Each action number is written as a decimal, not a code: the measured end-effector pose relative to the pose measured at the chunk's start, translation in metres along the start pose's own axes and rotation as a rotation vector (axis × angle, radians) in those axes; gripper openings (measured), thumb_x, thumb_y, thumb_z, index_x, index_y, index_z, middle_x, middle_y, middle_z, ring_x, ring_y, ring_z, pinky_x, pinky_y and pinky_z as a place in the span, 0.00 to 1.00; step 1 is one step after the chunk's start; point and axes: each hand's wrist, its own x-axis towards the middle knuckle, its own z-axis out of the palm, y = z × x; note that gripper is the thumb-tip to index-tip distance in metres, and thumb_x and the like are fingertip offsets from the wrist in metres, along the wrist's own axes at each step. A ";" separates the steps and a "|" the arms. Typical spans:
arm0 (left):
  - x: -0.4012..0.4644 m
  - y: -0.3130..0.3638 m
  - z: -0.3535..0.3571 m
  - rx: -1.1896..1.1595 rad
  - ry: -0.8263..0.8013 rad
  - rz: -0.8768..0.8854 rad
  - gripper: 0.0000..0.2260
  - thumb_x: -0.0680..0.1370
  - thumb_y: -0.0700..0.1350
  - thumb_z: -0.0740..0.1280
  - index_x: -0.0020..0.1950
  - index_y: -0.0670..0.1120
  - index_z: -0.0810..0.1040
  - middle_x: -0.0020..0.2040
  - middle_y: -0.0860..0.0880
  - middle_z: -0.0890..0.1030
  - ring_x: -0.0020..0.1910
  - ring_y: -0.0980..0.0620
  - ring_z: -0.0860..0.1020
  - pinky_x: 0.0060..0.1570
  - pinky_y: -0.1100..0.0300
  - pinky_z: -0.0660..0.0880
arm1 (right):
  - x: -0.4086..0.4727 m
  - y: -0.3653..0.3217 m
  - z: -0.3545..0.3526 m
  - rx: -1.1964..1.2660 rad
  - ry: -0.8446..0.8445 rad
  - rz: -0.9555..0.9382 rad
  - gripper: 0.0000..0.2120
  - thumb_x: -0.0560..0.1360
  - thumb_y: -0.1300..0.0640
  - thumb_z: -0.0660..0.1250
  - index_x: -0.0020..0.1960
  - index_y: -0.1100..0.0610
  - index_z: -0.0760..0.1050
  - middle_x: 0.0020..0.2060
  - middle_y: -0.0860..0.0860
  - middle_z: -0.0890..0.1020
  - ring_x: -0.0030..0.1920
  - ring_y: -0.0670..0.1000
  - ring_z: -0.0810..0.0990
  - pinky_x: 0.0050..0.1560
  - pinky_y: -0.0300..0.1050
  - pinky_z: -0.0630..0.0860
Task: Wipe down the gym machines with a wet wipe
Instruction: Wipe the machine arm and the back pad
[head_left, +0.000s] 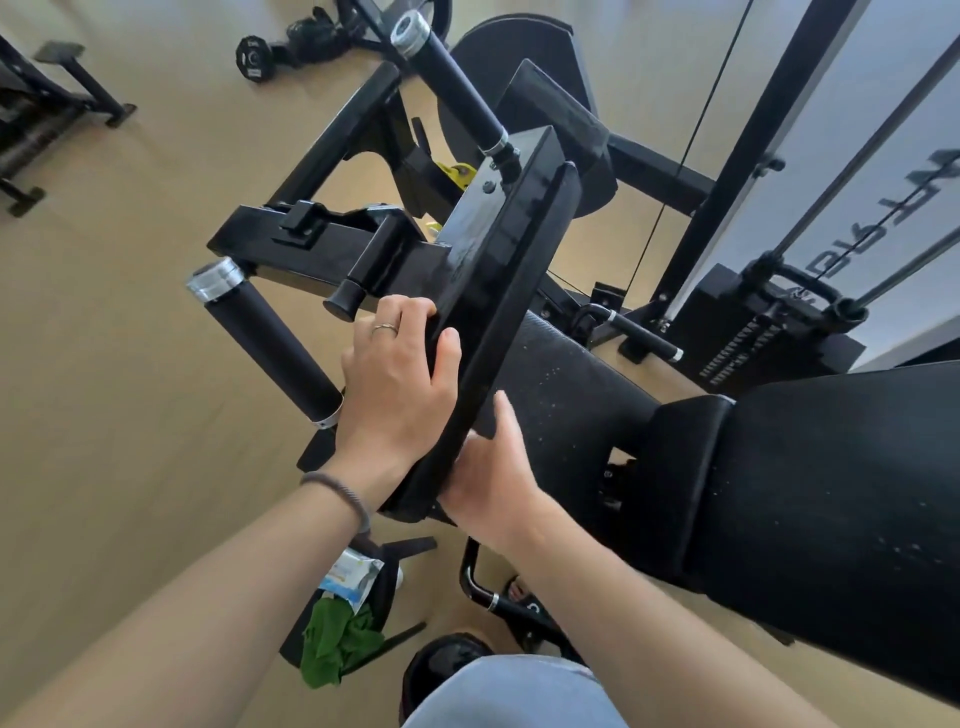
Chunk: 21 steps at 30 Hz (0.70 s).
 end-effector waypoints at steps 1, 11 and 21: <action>0.000 0.000 0.000 -0.001 -0.001 0.002 0.12 0.83 0.53 0.57 0.63 0.49 0.71 0.64 0.50 0.72 0.62 0.48 0.69 0.59 0.46 0.69 | -0.006 0.017 -0.004 0.028 -0.023 0.036 0.40 0.77 0.26 0.49 0.69 0.55 0.77 0.67 0.57 0.80 0.70 0.59 0.76 0.71 0.55 0.70; 0.000 -0.001 0.000 -0.026 0.008 0.001 0.12 0.84 0.53 0.56 0.61 0.49 0.72 0.63 0.51 0.72 0.61 0.47 0.69 0.59 0.46 0.68 | 0.000 0.028 0.013 0.211 -0.153 0.138 0.36 0.78 0.31 0.56 0.69 0.59 0.78 0.66 0.60 0.80 0.67 0.63 0.78 0.69 0.61 0.72; 0.001 -0.004 0.001 -0.037 0.022 0.012 0.13 0.83 0.53 0.54 0.60 0.48 0.73 0.61 0.49 0.74 0.59 0.46 0.71 0.57 0.46 0.69 | -0.007 0.044 0.020 0.324 -0.104 0.192 0.23 0.79 0.46 0.65 0.65 0.62 0.81 0.64 0.59 0.82 0.65 0.60 0.80 0.71 0.56 0.72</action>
